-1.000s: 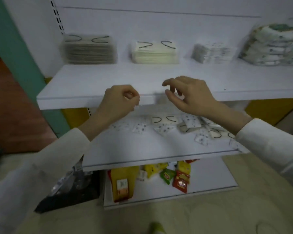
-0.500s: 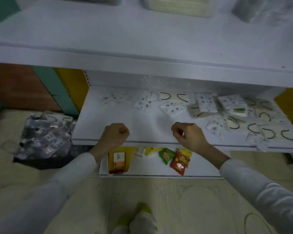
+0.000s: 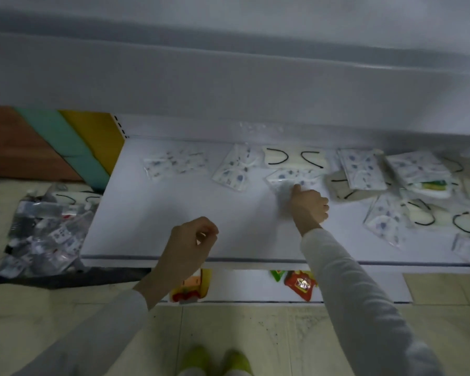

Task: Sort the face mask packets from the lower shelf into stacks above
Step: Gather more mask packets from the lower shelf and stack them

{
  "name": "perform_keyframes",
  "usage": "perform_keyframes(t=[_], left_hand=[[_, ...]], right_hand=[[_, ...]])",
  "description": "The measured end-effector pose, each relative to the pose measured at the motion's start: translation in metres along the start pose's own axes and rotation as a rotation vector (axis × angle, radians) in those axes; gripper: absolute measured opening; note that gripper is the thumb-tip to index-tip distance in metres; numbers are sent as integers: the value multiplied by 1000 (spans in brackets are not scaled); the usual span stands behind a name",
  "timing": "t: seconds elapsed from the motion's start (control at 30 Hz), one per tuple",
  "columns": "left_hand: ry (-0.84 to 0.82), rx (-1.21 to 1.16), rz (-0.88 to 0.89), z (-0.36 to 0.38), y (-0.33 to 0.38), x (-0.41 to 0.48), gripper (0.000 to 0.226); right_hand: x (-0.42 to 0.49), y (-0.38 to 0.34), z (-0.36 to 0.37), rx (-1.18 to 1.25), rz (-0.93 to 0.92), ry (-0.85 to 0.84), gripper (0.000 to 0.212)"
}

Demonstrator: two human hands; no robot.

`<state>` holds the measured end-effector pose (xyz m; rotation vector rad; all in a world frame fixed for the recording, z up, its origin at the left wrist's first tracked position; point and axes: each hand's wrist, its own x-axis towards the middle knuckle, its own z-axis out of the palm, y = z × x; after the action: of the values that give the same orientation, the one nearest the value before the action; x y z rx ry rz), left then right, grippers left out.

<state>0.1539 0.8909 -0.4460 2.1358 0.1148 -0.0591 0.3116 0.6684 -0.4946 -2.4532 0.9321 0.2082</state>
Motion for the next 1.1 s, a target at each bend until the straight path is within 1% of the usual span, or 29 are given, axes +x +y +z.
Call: perform_keyframes(t=[0.1,0.13,0.17,0.23,0.27,0.37,0.43,0.5,0.6,0.63,0.67,0.7,0.73,0.8,0.83,0.9,1.0,1.03,1.1], left_hand=[[-11,1,28,1,-1,4,32],[-17,-3,36,1,-2,4,32],[-24,-9,40,2,-1,5,32],[-32,-22,32,4,0,6,31],[-33,-27,27,6,1,7,32],[-48,-46,21,16,4,8,32],[-68,-60,20,23,6,8,32],[-81,-71,19,29,7,6,31],[-83,-105,-24,35,3,5,23],[-79,-116,-47,36,2,6,21],[-74,-124,-71,37,0,6,20],[-68,-129,-95,37,-1,7,18],[-59,-137,-123,37,-1,7,16],[-39,-179,-192,35,-1,9,14],[-35,-204,-232,33,0,10,19],[-30,-206,-275,24,2,16,39],[-32,-202,-249,5,11,29,65],[-61,-231,-247,-2,14,32,69],[-163,-331,-276,-16,17,38,68]], right_hand=[[12,-28,14,35,103,25,78],[15,-32,18,41,124,34,80],[18,-35,23,44,141,53,77],[21,-37,27,77,158,90,64],[22,-36,27,100,150,83,60],[18,-33,24,166,85,10,70],[8,-30,16,308,75,-18,69],[4,-24,10,435,116,-58,68],[0,-7,0,495,192,-176,64],[-3,0,-4,499,201,-217,57],[-9,7,-9,513,187,-265,46],[-15,15,-15,535,160,-331,34],[-22,23,-21,555,129,-416,27],[-40,36,-36,584,58,-630,26],[-48,41,-43,592,22,-724,27],[-61,45,-54,554,-58,-852,31],[-75,46,-65,422,-238,-988,35],[-81,43,-69,368,-306,-1030,34],[-88,34,-73,263,-415,-1119,33]])
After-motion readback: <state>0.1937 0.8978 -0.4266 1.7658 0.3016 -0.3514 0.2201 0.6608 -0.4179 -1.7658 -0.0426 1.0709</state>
